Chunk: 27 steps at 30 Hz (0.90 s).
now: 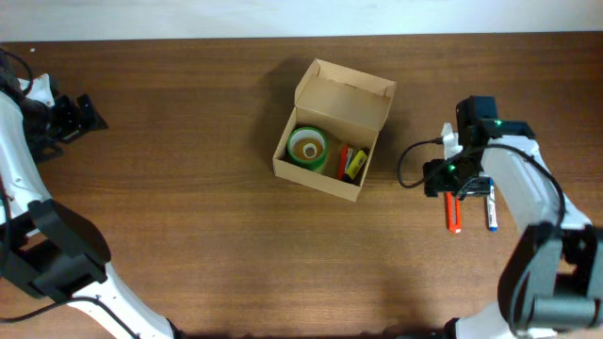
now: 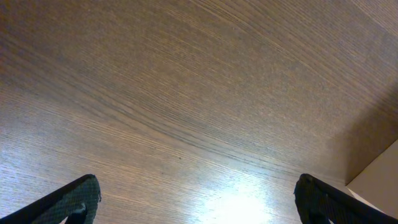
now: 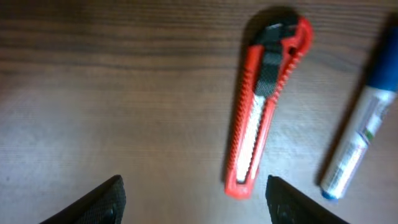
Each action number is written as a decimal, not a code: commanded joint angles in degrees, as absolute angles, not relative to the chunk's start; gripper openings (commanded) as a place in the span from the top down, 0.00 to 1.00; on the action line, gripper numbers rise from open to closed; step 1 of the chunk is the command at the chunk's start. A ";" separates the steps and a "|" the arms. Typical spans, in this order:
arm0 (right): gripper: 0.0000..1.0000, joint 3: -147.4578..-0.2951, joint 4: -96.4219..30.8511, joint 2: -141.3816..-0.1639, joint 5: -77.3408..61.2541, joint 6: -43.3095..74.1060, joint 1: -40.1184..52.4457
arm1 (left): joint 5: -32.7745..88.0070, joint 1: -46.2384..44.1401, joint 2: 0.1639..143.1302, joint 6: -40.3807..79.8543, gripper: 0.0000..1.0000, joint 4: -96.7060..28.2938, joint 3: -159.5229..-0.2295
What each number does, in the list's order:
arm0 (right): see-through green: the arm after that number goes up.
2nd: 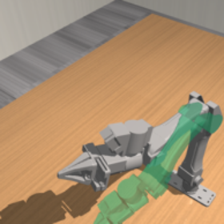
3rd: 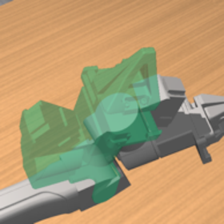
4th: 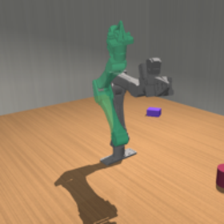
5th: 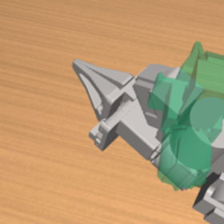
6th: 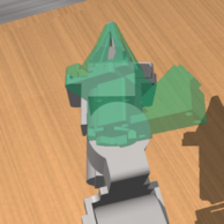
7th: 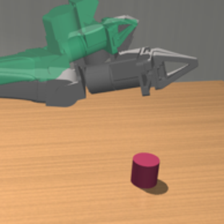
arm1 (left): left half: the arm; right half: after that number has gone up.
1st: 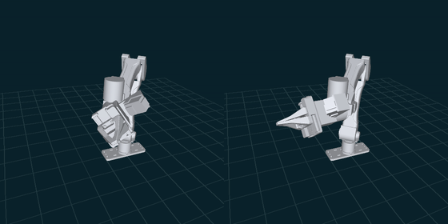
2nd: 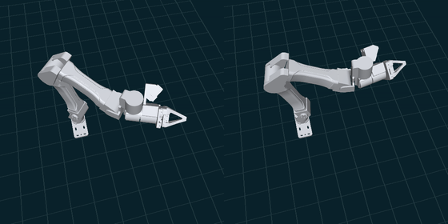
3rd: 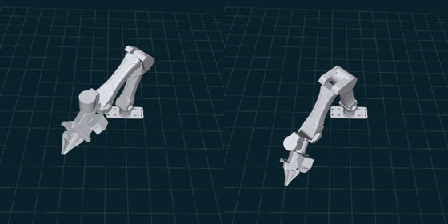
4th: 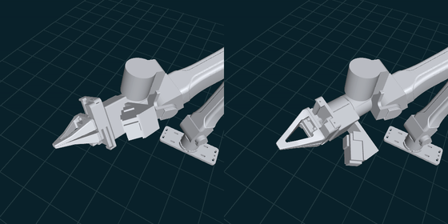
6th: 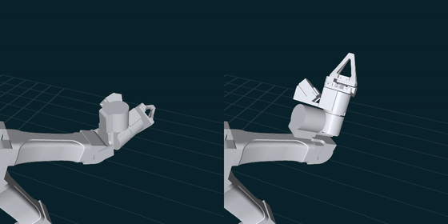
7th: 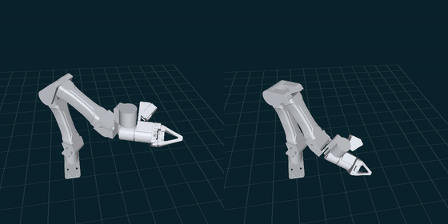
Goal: Pack container
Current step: 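Lower the right gripper onto the second red box cutter and grasp it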
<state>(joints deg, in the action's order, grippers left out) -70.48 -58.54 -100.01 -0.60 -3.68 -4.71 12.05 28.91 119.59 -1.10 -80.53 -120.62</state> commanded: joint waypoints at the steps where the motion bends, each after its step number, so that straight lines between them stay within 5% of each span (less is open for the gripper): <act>1: 0.27 -70.35 -57.21 -103.42 -1.96 -4.45 -7.18 | 12.64 29.04 119.24 -2.22 0.00 -80.53 -120.36; 11: 0.27 -70.28 -57.63 -105.45 -2.92 -4.51 -14.24 | 12.64 29.04 119.24 -2.22 0.00 -80.53 -120.36; 27: 0.27 -70.28 -55.83 -107.11 -3.01 -5.56 -12.29 | 12.64 29.04 119.24 -2.22 0.01 -80.53 -120.36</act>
